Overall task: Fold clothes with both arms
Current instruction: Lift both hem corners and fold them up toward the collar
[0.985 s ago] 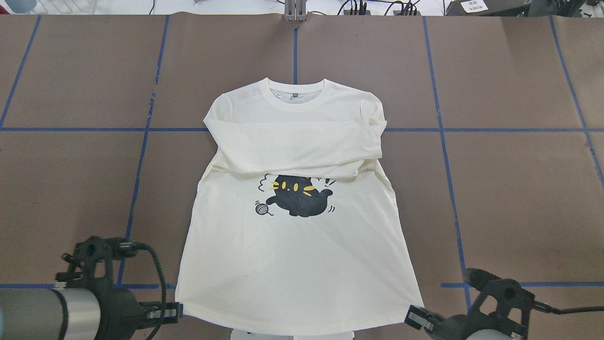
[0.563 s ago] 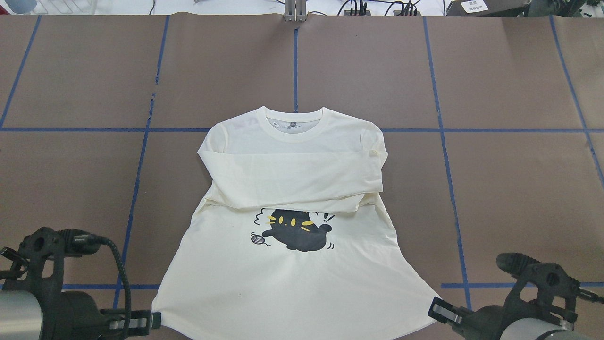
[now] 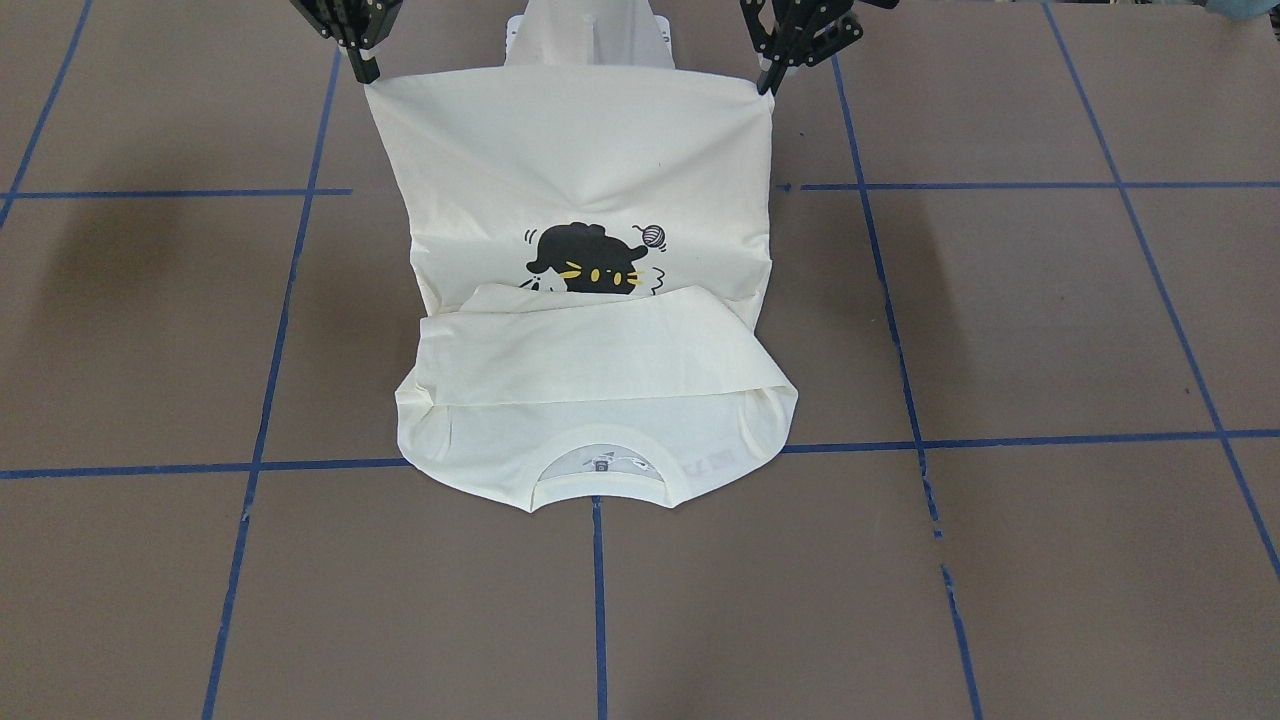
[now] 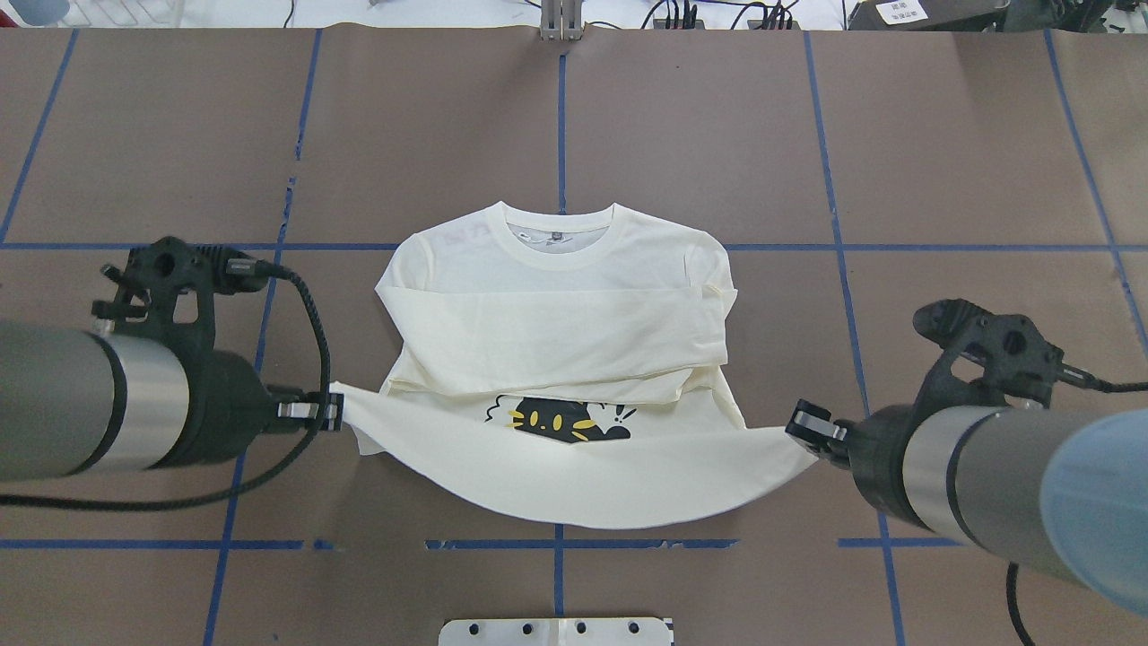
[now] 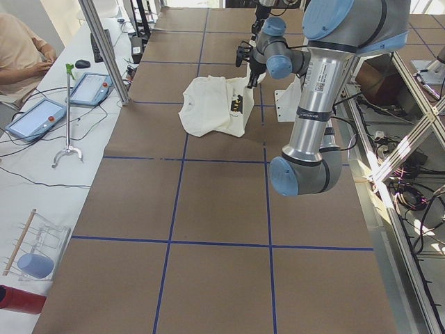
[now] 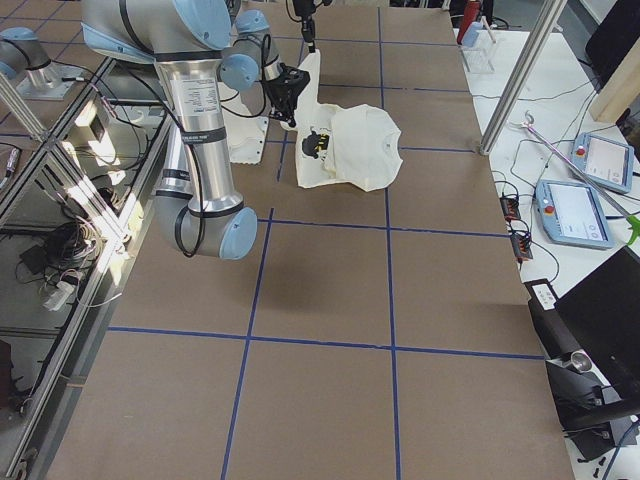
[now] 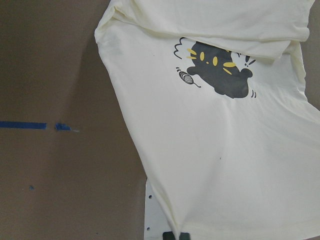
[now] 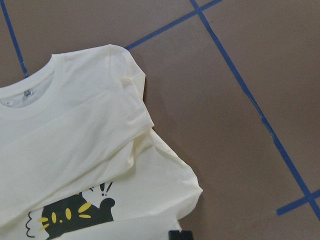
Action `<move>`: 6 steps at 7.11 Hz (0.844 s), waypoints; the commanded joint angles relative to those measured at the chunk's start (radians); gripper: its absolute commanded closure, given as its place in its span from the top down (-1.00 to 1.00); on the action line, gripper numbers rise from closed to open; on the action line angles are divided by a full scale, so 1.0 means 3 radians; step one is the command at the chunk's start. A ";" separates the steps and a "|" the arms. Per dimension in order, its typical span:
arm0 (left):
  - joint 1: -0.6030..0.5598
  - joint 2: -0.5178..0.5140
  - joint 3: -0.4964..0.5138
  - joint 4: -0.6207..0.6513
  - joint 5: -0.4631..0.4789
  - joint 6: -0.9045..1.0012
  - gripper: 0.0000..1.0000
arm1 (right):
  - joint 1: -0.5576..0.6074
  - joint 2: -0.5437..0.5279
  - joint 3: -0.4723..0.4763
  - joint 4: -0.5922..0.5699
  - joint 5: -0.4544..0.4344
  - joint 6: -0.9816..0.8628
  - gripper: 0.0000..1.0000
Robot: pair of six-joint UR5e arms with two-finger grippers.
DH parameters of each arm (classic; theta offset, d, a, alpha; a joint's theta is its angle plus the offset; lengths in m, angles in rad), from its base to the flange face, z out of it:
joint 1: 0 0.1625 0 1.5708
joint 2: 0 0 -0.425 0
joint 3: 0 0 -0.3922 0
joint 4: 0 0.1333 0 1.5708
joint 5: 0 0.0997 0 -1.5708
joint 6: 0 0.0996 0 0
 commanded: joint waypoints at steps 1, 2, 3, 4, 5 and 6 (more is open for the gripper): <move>-0.0542 -0.0320 0.0593 0.0004 -0.0057 0.0544 -1.00 | 0.0559 0.0342 -0.0674 0.0036 0.0190 -0.0378 -1.00; -0.0655 -0.0377 0.0834 -0.0113 -0.0063 0.0617 -1.00 | 0.0687 0.0505 -0.0986 0.0041 0.0185 -0.0435 -1.00; -0.0682 -0.0382 0.1125 -0.0387 -0.0063 0.0618 -1.00 | 0.0795 0.0613 -0.1333 0.0284 0.0185 -0.0446 -1.00; -0.0682 -0.0418 0.1472 -0.0704 -0.0053 0.0618 -1.00 | 0.0847 0.0614 -0.1757 0.0813 0.0180 -0.0487 -1.00; -0.0682 -0.0499 0.1885 -0.1031 -0.0042 0.0623 -1.00 | 0.0933 0.0614 -0.2136 0.1243 0.0180 -0.0548 -1.00; -0.0677 -0.0617 0.2350 -0.1308 -0.0032 0.0623 -1.00 | 0.0985 0.0619 -0.2408 0.1480 0.0180 -0.0685 -1.00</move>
